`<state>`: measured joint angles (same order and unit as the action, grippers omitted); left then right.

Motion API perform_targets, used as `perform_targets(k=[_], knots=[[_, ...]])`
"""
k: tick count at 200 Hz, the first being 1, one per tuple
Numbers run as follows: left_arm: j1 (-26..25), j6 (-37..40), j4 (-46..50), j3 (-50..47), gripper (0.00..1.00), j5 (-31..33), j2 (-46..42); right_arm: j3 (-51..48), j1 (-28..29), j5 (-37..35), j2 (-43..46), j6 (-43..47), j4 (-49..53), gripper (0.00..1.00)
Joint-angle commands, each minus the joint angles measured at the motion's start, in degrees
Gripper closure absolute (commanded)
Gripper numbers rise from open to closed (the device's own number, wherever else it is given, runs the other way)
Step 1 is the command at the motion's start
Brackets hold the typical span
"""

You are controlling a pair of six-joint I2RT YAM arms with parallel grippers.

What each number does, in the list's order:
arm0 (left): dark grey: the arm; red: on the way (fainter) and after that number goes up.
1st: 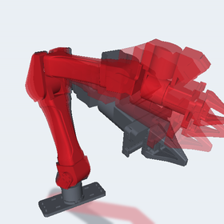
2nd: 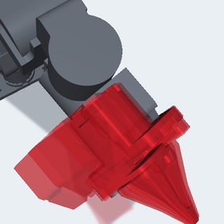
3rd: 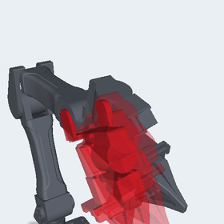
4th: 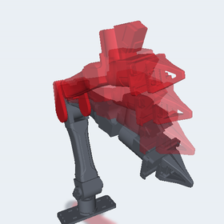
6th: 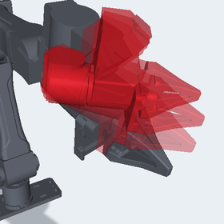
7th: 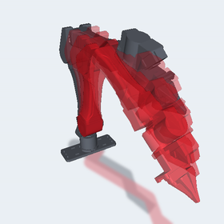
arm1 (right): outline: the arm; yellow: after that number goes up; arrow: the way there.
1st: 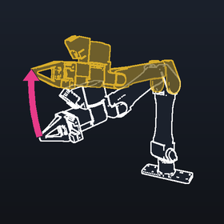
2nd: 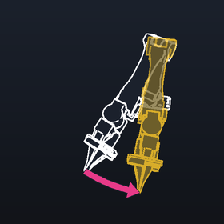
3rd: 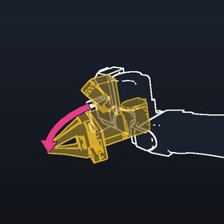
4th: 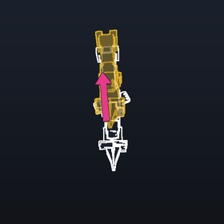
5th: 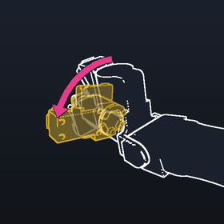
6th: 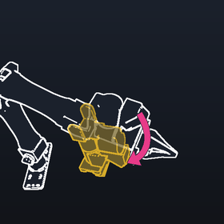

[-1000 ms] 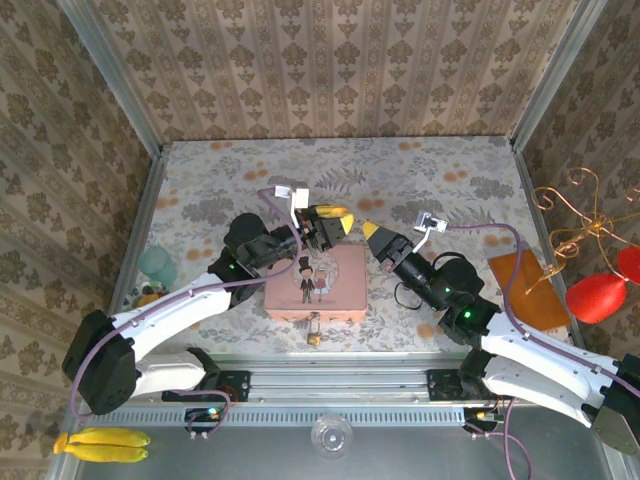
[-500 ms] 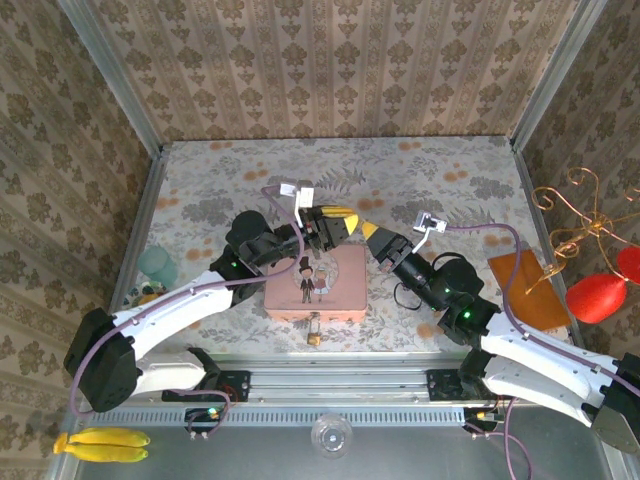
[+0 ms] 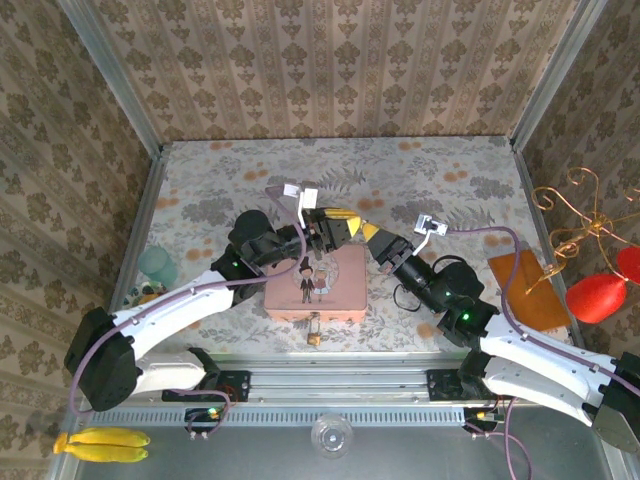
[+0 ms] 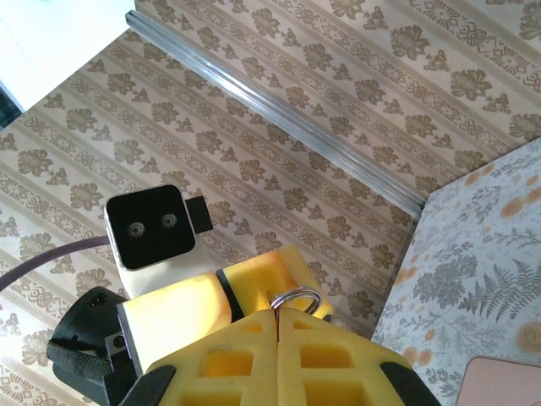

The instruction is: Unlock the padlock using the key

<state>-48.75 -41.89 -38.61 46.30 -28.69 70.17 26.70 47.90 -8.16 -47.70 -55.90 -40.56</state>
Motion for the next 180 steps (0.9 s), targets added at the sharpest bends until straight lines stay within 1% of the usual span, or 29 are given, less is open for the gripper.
perform_targets(k=[1, 25, 46, 83, 93, 102, 122, 137, 160, 170, 180], knots=[[-0.5, 0.3, -0.3, 2.6, 0.78, -2.0, 0.3, -0.8, 0.4, -2.9, 0.5, 1.0, -2.0, 1.00], [-0.4, 0.1, -0.6, 2.8, 0.86, -2.4, 0.4, -1.3, 0.5, -3.8, 0.7, 1.0, -2.1, 1.00], [-0.5, -0.2, -0.8, 2.8, 0.90, -2.4, 0.4, -1.4, 0.4, -3.8, 0.7, 1.0, -2.1, 1.00], [-0.3, -0.6, -2.2, 2.2, 1.00, -0.5, 0.1, -1.4, 0.4, -3.9, 0.7, 1.1, -1.4, 1.00], [-0.2, -0.2, -1.7, 2.1, 1.00, -0.1, -0.1, -1.3, 0.5, -3.8, 0.9, 1.2, -0.9, 0.91], [0.1, 0.5, -0.3, 2.2, 1.00, 0.5, -0.5, -1.1, 0.4, -3.9, 1.5, 1.5, 0.5, 0.80], [1.4, 4.1, 7.8, 3.1, 1.00, 3.0, -2.4, 0.2, 0.4, -5.1, 4.1, 3.8, 7.3, 0.62], [1.7, 10.0, 17.7, 5.4, 1.00, 5.3, -4.3, 0.5, 0.2, -6.8, 6.3, 5.3, 11.4, 0.55], [0.9, 19.8, 32.9, 10.7, 1.00, 8.1, -5.5, -0.2, -0.7, -7.2, 8.6, 6.1, 12.6, 0.54], [0.3, 22.6, 36.7, 12.6, 1.00, 8.2, -5.5, -0.5, -1.0, -6.3, 8.9, 6.1, 11.8, 0.52], [-0.2, 24.7, 39.1, 14.1, 1.00, 7.5, -5.4, -0.3, -1.4, -4.1, 8.4, 6.7, 10.5, 0.52]])
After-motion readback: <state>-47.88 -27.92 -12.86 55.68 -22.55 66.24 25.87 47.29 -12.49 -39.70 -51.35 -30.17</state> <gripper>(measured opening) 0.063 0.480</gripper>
